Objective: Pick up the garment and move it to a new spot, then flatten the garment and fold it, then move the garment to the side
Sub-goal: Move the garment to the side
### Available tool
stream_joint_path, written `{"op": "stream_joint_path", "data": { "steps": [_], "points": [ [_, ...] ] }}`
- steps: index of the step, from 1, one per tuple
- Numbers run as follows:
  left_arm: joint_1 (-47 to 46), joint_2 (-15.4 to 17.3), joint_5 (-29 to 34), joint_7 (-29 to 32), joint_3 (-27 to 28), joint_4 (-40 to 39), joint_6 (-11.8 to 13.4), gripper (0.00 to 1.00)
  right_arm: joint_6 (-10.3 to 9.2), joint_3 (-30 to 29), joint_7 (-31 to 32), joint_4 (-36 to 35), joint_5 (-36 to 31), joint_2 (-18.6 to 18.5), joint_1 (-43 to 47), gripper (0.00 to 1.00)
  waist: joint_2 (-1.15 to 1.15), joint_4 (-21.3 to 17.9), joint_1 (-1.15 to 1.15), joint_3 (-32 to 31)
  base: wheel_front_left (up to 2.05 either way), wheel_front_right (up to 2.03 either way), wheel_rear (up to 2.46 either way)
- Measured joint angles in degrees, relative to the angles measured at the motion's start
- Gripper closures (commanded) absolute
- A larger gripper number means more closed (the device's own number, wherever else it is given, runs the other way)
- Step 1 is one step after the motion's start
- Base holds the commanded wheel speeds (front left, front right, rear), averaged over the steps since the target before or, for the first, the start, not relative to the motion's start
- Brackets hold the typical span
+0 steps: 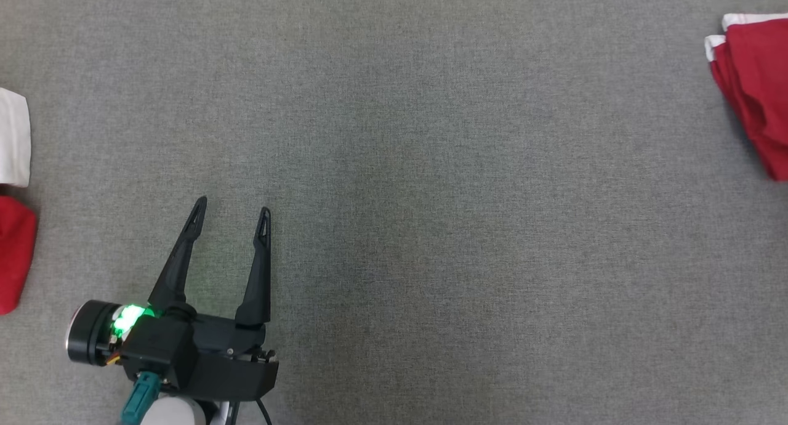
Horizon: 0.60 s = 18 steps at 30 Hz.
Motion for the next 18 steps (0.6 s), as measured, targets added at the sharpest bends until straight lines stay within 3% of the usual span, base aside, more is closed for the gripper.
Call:
{"op": "stream_joint_path", "data": {
  "steps": [12,14,15,18],
  "points": [
    [0.5,0.3,0.4,0.0,1.1,-0.8,0.0,0.00,0.00,3.5,-0.9,2.8,0.9,-0.3,-3.8,1.00,0.00,-0.6,0.00,1.0,0.00,0.00,0.00],
    [0.5,0.4,0.4,0.0,1.5,-1.0,0.0,0.00,0.00,3.7,-0.3,3.4,1.3,0.1,-4.8,0.53,0.00,-0.9,0.00,1.3,0.00,0.00,0.00],
    [0.5,0.4,0.4,0.0,1.5,-1.0,0.0,0.00,0.00,3.9,-1.1,3.4,1.2,0.0,-5.4,0.00,0.00,-1.0,0.00,1.4,0.00,0.00,0.00],
    [0.5,0.4,0.4,0.0,1.8,-1.1,0.1,0.00,0.00,4.6,-1.6,4.2,0.5,0.0,-6.7,0.00,0.00,-1.3,0.00,1.7,0.00,0.00,0.00]
  ]
}}
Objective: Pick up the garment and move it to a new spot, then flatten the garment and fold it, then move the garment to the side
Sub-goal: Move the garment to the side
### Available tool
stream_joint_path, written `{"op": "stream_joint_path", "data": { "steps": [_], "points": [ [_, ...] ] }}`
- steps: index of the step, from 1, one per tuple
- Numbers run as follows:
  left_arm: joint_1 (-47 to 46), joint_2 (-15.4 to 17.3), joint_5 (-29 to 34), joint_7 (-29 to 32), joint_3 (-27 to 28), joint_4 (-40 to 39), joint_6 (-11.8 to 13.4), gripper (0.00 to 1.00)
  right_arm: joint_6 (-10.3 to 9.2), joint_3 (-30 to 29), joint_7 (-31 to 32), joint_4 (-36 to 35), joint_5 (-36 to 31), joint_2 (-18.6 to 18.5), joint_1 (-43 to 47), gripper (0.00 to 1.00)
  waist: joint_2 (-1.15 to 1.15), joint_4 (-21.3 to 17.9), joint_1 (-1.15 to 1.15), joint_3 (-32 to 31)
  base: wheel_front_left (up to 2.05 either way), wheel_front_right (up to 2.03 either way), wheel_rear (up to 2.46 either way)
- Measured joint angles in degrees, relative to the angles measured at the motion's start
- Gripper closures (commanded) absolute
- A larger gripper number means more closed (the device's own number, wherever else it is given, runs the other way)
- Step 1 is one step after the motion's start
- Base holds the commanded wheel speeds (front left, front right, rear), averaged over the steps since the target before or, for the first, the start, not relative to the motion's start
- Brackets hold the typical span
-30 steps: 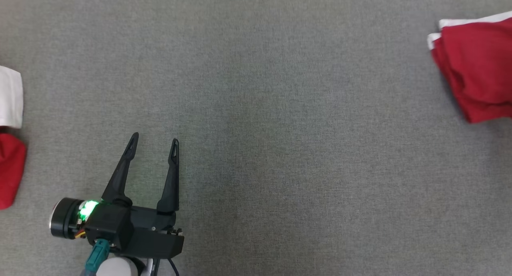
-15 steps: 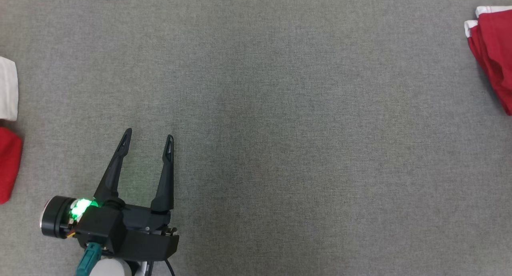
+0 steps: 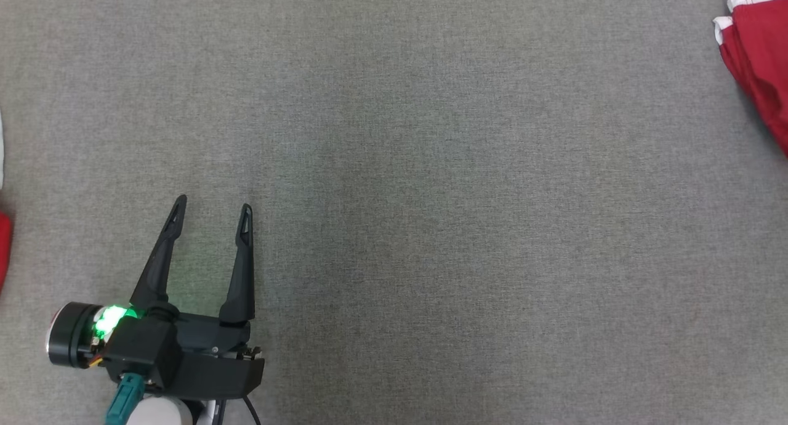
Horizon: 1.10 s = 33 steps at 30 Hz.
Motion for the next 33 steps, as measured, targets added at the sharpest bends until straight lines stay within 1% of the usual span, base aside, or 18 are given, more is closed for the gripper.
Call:
{"op": "stream_joint_path", "data": {
  "steps": [5,8,10,14,17,21,23,25,27,29,31,32,33],
  "points": [
    [0.1,-0.1,0.0,0.0,0.2,0.5,0.4,0.00,0.00,0.5,-1.7,1.4,-0.3,0.2,-1.2,0.00,0.00,-0.5,0.00,-0.8,0.00,0.00,0.00],
    [0.3,-0.3,-0.1,0.0,0.3,1.0,0.5,0.00,0.00,0.9,-3.6,1.6,-0.2,1.1,-1.9,0.00,0.00,-0.7,0.00,-1.9,0.00,0.00,0.00],
    [1.1,-0.5,-0.5,0.0,0.4,1.5,0.5,0.00,0.00,0.2,-4.8,1.9,1.5,2.5,-1.8,0.00,0.00,-0.8,0.00,-3.0,0.00,0.00,0.00],
    [2.5,-0.9,-1.1,0.0,0.6,2.9,0.5,0.00,0.00,-2.5,-9.5,2.1,5.4,5.3,-1.0,0.00,0.00,-1.0,0.00,-5.9,0.00,0.00,0.00],
    [4.4,-1.0,-1.5,0.0,0.9,3.9,0.5,0.00,0.00,-5.1,-12.7,1.1,10.4,9.1,3.3,0.00,-0.01,-1.1,-0.01,-8.4,0.00,0.00,0.00],
    [7.1,-1.2,-1.8,0.0,1.9,4.4,0.9,0.00,0.00,-8.4,-14.7,-1.4,13.5,12.8,7.5,0.00,-0.01,-1.2,-0.02,-11.9,0.00,0.00,0.00],
    [8.2,-1.3,-2.0,0.0,2.3,4.5,0.9,0.00,0.00,-10.5,-14.8,-4.9,13.5,13.6,10.3,0.00,-0.02,-1.2,-0.02,-13.5,0.00,0.00,0.00],
    [8.6,-1.5,-2.1,0.0,2.3,4.7,0.9,0.00,0.00,-14.6,-14.9,-10.7,12.6,14.0,14.0,0.00,-0.01,-1.2,-0.02,-15.0,0.00,0.00,0.00],
    [9.0,-1.5,-2.2,0.0,2.3,4.9,0.9,0.00,0.00,-19.9,-14.9,-16.4,11.1,15.2,19.6,0.00,-0.02,-1.1,-0.02,-16.2,0.00,0.00,0.00],
    [9.6,-1.7,-2.4,0.0,2.4,5.2,0.9,0.00,0.00,-24.2,-15.0,-21.5,7.9,16.7,26.7,0.00,-0.01,-0.8,-0.02,-17.3,0.00,0.00,0.00],
    [9.6,-1.8,-2.5,0.0,2.4,5.2,0.9,0.00,-0.01,-29.3,-15.0,-26.8,5.2,19.3,33.0,0.00,-0.01,-0.4,-0.02,-18.2,0.00,0.00,0.00],
    [9.6,-1.8,-2.5,0.0,2.1,5.6,0.9,0.00,0.00,-34.3,-15.0,-32.5,2.2,22.2,38.7,0.00,-0.02,0.1,-0.02,-18.9,0.00,0.00,0.00],
    [9.6,-1.9,-2.5,0.0,2.1,5.9,0.9,0.00,0.00,-37.0,-15.0,-35.1,1.0,23.7,41.5,0.00,-0.02,0.5,-0.02,-19.1,0.00,0.00,0.00]
  ]
}}
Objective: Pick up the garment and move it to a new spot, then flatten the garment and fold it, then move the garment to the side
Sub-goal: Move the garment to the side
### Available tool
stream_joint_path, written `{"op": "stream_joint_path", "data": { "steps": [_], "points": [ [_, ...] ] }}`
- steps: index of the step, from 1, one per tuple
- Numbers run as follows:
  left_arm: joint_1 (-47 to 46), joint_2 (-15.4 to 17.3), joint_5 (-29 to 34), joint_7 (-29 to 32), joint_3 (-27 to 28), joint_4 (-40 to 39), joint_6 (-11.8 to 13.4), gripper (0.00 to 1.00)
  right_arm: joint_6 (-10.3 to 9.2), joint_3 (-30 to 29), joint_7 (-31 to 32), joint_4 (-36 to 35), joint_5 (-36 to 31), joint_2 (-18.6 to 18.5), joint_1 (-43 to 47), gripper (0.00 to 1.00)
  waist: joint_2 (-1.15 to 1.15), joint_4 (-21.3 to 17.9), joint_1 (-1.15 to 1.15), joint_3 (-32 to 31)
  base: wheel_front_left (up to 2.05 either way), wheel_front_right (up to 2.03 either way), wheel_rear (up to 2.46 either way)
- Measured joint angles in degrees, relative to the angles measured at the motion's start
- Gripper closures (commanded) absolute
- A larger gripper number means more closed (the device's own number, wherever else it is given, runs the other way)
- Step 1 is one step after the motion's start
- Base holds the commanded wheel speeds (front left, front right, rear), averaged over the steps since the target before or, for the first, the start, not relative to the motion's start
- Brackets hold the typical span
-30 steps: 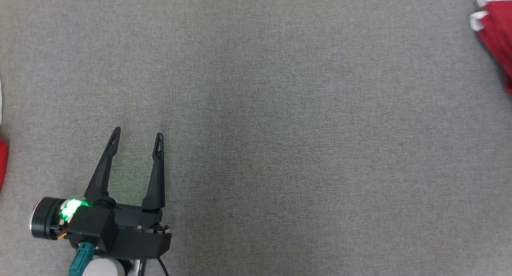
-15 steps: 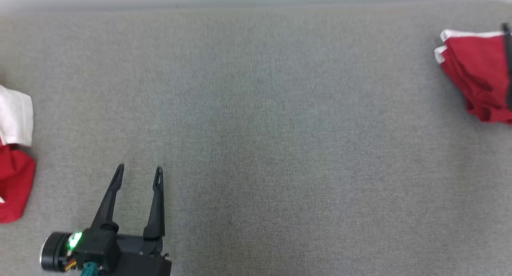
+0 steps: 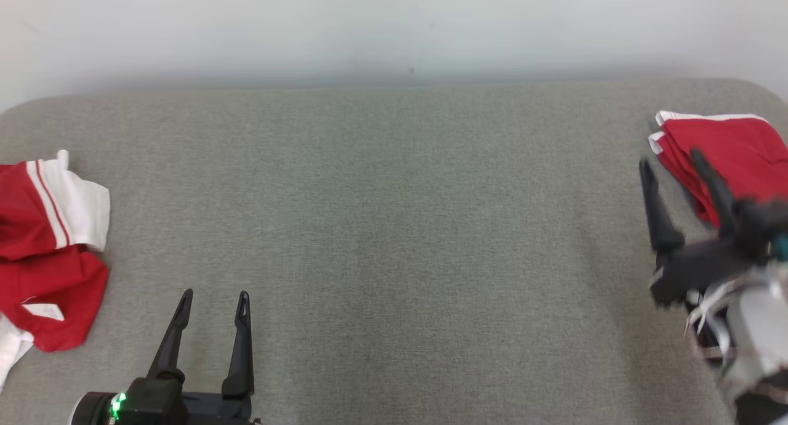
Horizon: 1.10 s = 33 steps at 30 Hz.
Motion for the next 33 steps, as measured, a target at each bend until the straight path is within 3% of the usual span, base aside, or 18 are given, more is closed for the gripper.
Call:
{"op": "stream_joint_path", "data": {
  "steps": [3,9,16,23,33],
  "points": [
    [0.0,0.0,0.0,0.0,0.0,0.3,0.1,0.00,-0.01,-6.5,0.0,-7.3,-4.2,4.4,8.0,0.00,0.00,0.8,0.00,-0.8,0.00,0.00,0.00],
    [0.0,-0.1,0.0,0.0,0.0,0.8,0.2,0.00,-0.01,-12.7,0.0,-19.7,-10.2,13.2,19.8,0.00,0.01,1.6,0.01,-2.3,0.00,0.00,0.00],
    [0.4,-0.2,-0.1,0.0,0.3,1.6,0.6,0.00,-0.01,-15.4,0.0,-25.4,-12.7,18.4,28.2,0.00,0.01,2.1,0.01,-3.4,0.00,0.00,0.00],
    [2.1,-0.2,-0.2,0.0,0.5,4.5,2.8,0.00,-0.01,-16.6,0.0,-24.7,-14.8,21.2,33.7,0.00,0.01,1.9,0.02,-4.9,0.00,0.00,0.00],
    [3.3,0.1,0.1,0.0,2.2,4.8,1.0,0.00,-0.01,-17.0,0.0,-24.5,-14.8,21.9,34.7,0.00,0.01,1.5,0.01,-6.6,0.00,0.00,0.00]
  ]
}}
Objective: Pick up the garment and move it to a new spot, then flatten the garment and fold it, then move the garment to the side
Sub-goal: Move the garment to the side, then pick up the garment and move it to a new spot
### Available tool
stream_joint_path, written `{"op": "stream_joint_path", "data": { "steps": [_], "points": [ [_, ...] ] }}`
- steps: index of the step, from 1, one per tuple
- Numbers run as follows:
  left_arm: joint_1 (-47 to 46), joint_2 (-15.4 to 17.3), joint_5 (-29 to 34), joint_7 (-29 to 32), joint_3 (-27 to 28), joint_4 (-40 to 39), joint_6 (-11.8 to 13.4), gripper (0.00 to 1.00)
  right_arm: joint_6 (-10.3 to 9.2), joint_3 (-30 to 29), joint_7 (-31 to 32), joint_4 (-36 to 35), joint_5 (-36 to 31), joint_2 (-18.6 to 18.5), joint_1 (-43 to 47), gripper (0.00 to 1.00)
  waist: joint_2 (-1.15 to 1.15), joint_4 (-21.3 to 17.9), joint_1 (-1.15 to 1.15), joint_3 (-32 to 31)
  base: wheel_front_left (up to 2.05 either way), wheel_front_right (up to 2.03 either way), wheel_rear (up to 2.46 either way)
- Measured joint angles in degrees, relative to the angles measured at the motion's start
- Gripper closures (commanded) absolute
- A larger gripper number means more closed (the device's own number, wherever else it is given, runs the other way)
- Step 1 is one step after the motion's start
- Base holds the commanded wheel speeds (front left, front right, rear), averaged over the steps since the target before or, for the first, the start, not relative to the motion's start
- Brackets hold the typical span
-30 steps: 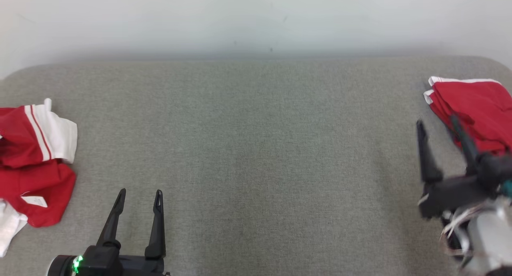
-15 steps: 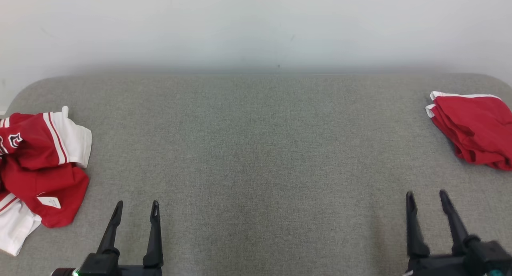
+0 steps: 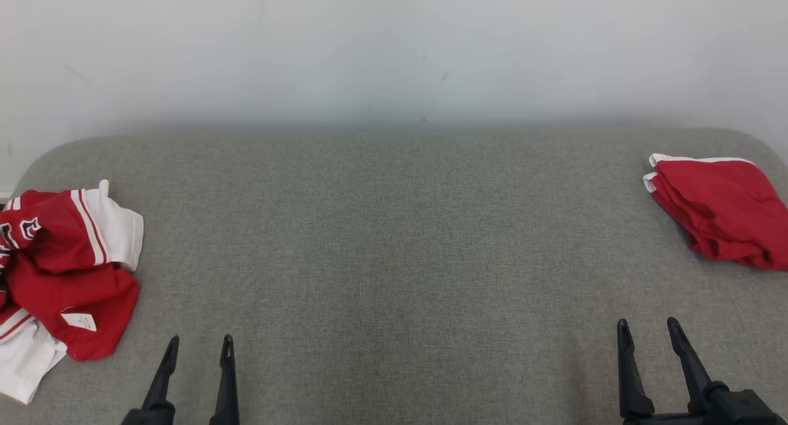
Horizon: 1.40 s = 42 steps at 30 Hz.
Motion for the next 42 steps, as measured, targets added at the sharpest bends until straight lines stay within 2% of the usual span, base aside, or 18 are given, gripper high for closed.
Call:
{"op": "stream_joint_path", "data": {
  "steps": [8,28,35,42],
  "points": [
    [1.4,0.0,-0.2,0.0,2.2,-0.4,-0.6,0.00,0.00,-0.1,0.0,0.1,0.5,0.2,0.9,0.00,0.00,0.5,0.00,-0.9,0.00,0.00,0.00],
    [2.2,-0.3,-0.1,0.0,3.1,-1.3,-0.9,0.00,0.00,0.5,0.0,1.0,1.9,0.2,1.1,0.00,0.00,1.1,0.00,-1.4,0.00,0.00,0.00],
    [2.2,-0.3,-0.1,0.0,3.0,-1.0,-0.5,0.00,0.00,0.7,0.0,1.4,2.4,0.2,1.6,0.00,0.00,3.5,0.00,-1.4,0.00,0.00,0.00],
    [1.1,-0.3,-1.1,0.0,2.6,-0.4,0.3,0.00,0.00,0.8,0.0,1.5,2.4,0.2,1.9,0.00,0.00,8.2,0.00,-0.8,0.00,0.00,0.00]
  ]
}}
